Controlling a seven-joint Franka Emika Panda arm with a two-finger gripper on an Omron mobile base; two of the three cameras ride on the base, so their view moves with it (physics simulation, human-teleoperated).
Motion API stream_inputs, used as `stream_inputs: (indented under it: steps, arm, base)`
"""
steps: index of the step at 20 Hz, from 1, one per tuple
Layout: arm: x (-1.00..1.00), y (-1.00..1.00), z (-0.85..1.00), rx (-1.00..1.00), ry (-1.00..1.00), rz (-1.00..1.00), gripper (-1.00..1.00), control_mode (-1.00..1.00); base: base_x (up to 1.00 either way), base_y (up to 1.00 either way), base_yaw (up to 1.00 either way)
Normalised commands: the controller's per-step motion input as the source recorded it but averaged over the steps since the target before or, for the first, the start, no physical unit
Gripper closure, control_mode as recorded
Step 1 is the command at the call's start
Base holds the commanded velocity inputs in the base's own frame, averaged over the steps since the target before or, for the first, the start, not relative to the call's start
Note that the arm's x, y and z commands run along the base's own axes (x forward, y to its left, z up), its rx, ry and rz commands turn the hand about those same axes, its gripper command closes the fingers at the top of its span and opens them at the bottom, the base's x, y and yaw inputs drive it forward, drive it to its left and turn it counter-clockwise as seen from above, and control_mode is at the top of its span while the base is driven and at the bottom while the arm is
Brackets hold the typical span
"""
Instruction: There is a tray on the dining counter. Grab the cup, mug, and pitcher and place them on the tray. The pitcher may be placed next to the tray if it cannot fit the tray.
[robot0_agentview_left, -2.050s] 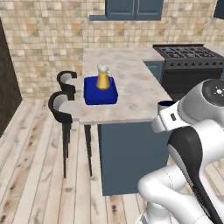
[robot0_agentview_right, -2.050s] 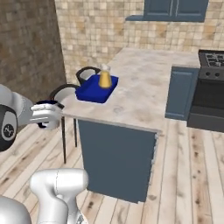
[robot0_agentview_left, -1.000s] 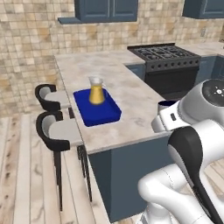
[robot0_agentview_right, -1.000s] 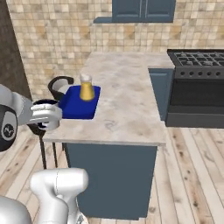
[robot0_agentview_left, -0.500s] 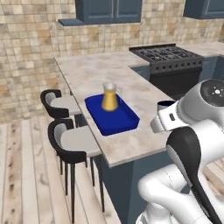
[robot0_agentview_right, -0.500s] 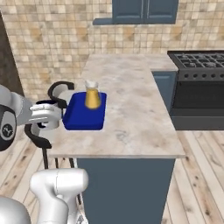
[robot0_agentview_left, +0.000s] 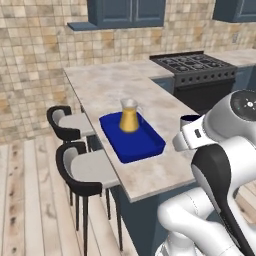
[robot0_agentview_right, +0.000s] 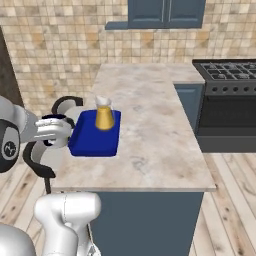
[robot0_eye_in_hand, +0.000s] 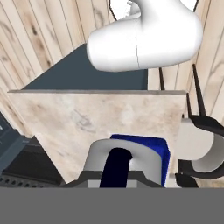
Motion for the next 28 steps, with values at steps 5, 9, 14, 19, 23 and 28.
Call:
stream_inputs:
  steps: [5,9,14,19,23,28]
  arm:
    - [0.0,0.0,0.0,0.0,0.0,0.0,1.0,1.0]
    - [0.0,0.0,0.0,0.0,0.0,0.0,1.0,1.0]
    - [0.0,0.0,0.0,0.0,0.0,0.0,1.0,1.0]
    - [0.41,0.08,-0.17,0.03,0.0,0.01,1.0,-1.0]
    - [0.61,0.24,0.0,0.07,0.13,0.07,1.0,-1.0]
    - [0.87,0.06,-0.32,0.01,0.17,0.24,1.0,-1.0]
  base:
    - [0.43,0.01,0.01]
    - [0.39,0.0,0.06]
    - [0.4,0.0,0.05]
    - [0.0,0.0,0.0]
    - [0.0,0.0,0.0]
    - [0.0,0.0,0.0]
